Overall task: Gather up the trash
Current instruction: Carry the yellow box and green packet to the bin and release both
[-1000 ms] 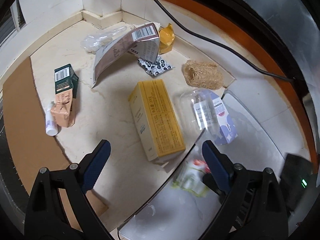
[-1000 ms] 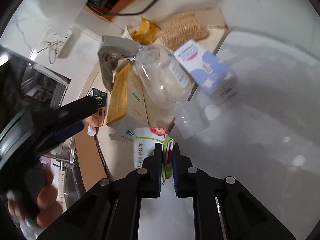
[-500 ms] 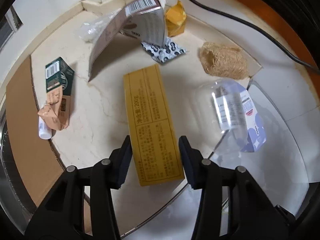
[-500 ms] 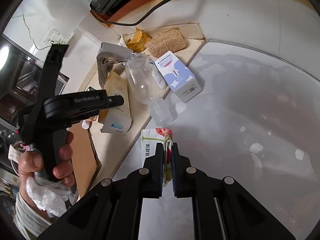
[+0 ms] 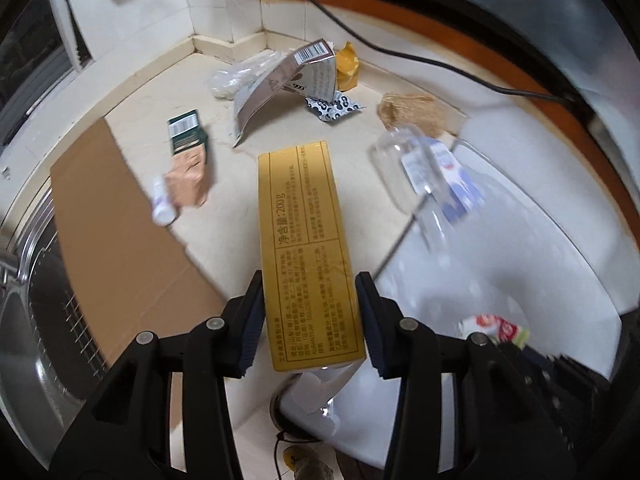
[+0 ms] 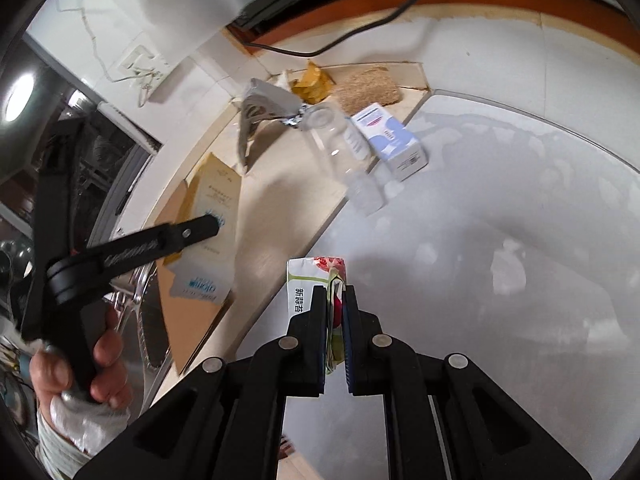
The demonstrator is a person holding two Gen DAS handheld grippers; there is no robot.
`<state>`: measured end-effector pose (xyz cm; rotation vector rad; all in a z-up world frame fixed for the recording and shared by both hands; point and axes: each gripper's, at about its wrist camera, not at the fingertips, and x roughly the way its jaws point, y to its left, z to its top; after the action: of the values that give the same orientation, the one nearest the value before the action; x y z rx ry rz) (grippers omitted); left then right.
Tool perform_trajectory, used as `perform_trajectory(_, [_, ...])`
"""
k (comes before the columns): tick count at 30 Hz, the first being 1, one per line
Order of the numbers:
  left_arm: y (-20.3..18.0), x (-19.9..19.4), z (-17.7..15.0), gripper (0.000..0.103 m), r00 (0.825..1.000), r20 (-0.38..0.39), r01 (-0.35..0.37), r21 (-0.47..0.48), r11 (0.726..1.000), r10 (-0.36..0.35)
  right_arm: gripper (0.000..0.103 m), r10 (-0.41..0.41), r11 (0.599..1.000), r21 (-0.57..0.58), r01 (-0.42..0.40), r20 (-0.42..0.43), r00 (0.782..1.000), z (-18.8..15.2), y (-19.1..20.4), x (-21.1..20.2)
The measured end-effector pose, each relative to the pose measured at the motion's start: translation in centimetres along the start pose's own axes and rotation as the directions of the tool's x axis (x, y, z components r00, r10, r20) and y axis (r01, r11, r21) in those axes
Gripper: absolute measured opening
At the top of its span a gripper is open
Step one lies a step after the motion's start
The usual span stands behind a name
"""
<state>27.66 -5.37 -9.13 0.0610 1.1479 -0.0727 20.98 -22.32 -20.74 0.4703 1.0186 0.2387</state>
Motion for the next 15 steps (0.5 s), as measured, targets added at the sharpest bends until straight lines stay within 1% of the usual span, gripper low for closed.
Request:
perform_trajectory(4, [0.7, -4.1, -3.8, 0.04, 0.999, 0.027, 0.026, 0.012, 1.0, -0.026, 0.007, 0.001, 1.0, -0.01, -0.001, 0.013, 1.0, -3.3, 2.2, -2.2])
perform_trajectory(9, [2.4, -8.7, -9.8, 0.041, 0.998, 0.051, 0.041, 0.029, 0.999, -0.042, 0.007, 0.011, 1.0, -0.028, -0.011, 0.018, 1.0, -9.2, 5.4, -4.8])
perform_trajectory(12, [3.8, -10.7, -13.9, 0.041, 0.997, 0.069, 0.04, 0.042, 0.998, -0.043, 0.007, 0.006, 0.999, -0.044, -0.006, 0.019, 1.0, -12.8, 7.0, -5.8])
perform_trajectory(15, [5.1, -11.6, -17.8, 0.041, 0.997, 0.065, 0.048, 0.053, 0.997, -0.052, 0.007, -0.001, 0.998, -0.058, 0.002, 0.011, 1.0, -16.8, 8.4, -6.2])
